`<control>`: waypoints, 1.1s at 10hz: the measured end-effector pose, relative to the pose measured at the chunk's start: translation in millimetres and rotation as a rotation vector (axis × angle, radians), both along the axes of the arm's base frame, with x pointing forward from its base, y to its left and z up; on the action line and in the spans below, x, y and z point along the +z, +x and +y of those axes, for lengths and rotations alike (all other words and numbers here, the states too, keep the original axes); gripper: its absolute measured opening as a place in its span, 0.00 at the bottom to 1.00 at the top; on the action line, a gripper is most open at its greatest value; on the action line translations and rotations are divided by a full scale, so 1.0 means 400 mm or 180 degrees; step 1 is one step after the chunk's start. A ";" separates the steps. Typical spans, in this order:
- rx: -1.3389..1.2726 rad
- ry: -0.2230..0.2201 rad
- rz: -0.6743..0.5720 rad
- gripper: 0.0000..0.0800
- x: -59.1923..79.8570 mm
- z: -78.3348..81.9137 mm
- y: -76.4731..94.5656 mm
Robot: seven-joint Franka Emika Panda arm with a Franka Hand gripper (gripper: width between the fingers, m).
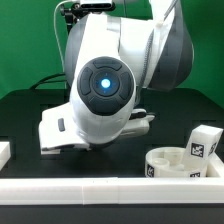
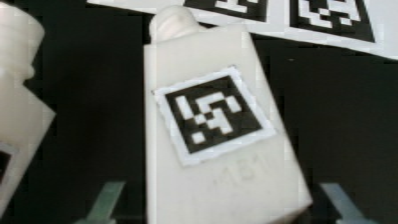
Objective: Assemble stool
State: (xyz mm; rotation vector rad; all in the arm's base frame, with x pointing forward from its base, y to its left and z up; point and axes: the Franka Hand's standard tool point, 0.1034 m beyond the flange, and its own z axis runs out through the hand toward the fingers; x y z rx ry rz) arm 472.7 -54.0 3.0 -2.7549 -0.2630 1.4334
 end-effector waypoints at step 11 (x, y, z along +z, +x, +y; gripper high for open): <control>-0.0505 -0.0397 -0.0248 0.41 0.167 0.138 0.163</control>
Offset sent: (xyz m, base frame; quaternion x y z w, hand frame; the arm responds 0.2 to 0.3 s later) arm 0.0144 0.0209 0.0387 0.0199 -0.0203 0.0392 0.9988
